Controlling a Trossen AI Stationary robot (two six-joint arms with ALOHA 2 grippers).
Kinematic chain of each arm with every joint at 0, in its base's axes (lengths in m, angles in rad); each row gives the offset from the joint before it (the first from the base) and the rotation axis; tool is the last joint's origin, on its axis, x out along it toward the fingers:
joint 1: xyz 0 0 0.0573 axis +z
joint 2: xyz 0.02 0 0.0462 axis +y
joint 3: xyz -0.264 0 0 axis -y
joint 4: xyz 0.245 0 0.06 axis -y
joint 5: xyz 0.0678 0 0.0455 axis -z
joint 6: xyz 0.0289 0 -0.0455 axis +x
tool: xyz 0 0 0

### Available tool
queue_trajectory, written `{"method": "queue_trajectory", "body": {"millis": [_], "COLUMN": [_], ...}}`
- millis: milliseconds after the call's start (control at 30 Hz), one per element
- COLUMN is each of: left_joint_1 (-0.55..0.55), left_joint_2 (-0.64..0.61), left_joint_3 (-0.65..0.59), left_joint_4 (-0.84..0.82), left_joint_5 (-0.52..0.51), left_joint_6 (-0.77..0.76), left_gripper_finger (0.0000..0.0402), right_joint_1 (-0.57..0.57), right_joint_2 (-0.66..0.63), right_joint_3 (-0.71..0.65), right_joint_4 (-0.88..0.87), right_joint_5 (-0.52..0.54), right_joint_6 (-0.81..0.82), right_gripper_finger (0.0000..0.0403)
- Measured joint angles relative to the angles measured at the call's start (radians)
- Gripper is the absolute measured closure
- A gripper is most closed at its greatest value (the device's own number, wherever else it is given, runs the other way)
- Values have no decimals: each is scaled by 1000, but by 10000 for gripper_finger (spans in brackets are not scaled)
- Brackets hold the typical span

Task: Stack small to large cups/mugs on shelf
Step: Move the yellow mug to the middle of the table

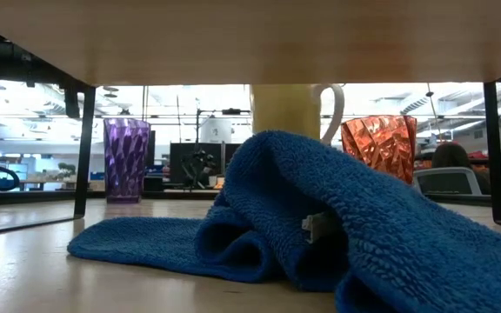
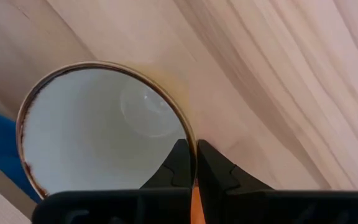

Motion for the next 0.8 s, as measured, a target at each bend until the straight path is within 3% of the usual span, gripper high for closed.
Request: {"method": "queue_trajectory", "body": {"millis": [400, 800], "left_joint_1": [0, 0], "left_joint_2": [0, 0], "left_joint_3": [0, 0], "left_joint_4": [1, 2], "left_joint_5": [0, 0], "left_joint_6": [1, -1], "left_gripper_finger": [385, 372], "right_joint_1": [1, -23], "right_joint_2": [0, 46], "right_joint_3": [-1, -2], "right_joint_4": [31, 88], "right_joint_5": [-16, -11], "right_joint_6": [-3, -47], "right_gripper_finger": [394, 394]}}
